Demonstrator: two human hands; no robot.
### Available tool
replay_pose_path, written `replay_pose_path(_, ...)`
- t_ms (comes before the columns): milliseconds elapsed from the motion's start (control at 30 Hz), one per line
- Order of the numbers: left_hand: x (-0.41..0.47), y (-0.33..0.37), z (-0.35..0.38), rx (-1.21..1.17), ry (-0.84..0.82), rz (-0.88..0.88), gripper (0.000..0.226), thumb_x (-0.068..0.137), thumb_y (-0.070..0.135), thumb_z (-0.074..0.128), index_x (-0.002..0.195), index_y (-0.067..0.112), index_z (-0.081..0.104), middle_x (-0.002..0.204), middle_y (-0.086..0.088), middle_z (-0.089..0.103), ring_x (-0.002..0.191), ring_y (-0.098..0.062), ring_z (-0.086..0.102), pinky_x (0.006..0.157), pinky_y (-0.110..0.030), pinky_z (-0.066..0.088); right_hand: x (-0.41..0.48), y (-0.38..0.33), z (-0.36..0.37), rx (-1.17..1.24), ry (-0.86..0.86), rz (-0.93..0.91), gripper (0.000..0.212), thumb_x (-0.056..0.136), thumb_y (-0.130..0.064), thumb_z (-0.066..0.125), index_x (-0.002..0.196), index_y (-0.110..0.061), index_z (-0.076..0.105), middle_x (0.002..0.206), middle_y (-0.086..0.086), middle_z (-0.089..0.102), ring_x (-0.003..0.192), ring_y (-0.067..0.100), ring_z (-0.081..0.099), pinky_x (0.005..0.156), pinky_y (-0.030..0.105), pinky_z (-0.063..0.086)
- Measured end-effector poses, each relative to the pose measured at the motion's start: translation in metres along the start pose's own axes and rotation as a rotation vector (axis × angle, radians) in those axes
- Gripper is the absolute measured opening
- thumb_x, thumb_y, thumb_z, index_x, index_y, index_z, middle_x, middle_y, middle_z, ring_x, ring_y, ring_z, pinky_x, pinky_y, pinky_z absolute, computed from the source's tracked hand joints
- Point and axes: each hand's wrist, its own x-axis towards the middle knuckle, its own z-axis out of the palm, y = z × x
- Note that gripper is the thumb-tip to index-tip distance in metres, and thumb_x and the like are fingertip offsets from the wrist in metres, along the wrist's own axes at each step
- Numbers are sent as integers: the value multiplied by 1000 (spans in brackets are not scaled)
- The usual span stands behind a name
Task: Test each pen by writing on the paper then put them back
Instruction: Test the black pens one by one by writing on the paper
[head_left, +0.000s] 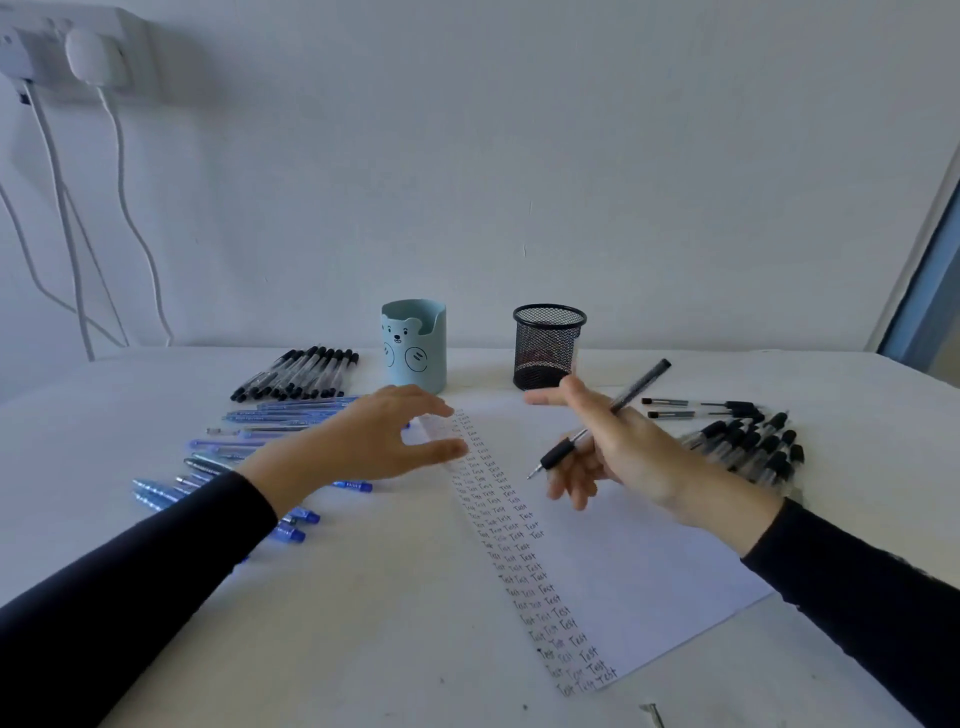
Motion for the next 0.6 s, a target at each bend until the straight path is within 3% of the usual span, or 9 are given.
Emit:
replay_pose_path(67, -2, 6, 4, 20, -65, -60, 102, 63, 90, 38, 147, 32, 33, 148, 10, 39, 131, -13, 39, 109, -33, 31, -1, 3, 5, -37, -34, 13, 40, 101, -42, 40, 117, -15, 65, 84, 10, 75, 66, 16, 62, 59, 28, 50)
replay_pose_path(133, -2, 7, 6, 39, -92, -104, 109, 63, 89, 41, 152, 29, 22, 155, 8, 31, 139, -15, 33, 115, -36, 26, -3, 5, 11, -141, -55, 3, 30, 96, -40, 55, 94, -16, 73, 84, 2, 75, 64, 9, 57, 56, 21, 47)
replay_pose_path(267, -1, 3, 8, 82, -129, -104, 120, 52, 99, 25, 150, 30, 30, 155, 13, 30, 142, -11, 28, 119, -38, 22, -5, 11, 22, -185, 3, -31, 39, 82, -40, 74, 57, -16, 55, 61, 7, 63, 47, 8, 48, 47, 17, 37)
replay_pose_path(333, 0, 3, 8, 94, -129, -105, 121, 51, 99, 22, 149, 31, 30, 156, 14, 29, 143, -11, 27, 120, -40, 20, -6, 14, 27, -199, 53, -50, 46, 88, -25, 72, 52, -11, 48, 58, 13, 58, 43, 4, 49, 46, 16, 38)
replay_pose_path(400, 1, 2, 9, 104, -137, -108, 122, 50, 100, 20, 150, 31, 29, 156, 14, 27, 144, -12, 26, 120, -41, 18, -6, 16, 31, -224, 97, -55, 48, 90, -17, 69, 49, -14, 44, 53, 6, 56, 41, 5, 46, 47, 17, 38)
replay_pose_path(467, 2, 0, 10, 109, -143, -108, 123, 50, 102, 19, 150, 31, 28, 157, 14, 26, 144, -12, 25, 120, -41, 17, -7, 16, 33, -232, 111, -57, 47, 89, -14, 68, 48, -15, 45, 50, 0, 56, 40, 8, 45, 46, 17, 39)
replay_pose_path(600, 2, -1, 11, 103, -150, -113, 121, 51, 101, 20, 150, 32, 28, 157, 14, 26, 144, -11, 25, 120, -42, 18, -9, 14, 34, -220, 107, -63, 45, 89, -11, 67, 49, -15, 47, 51, 5, 55, 43, 12, 47, 45, 16, 40)
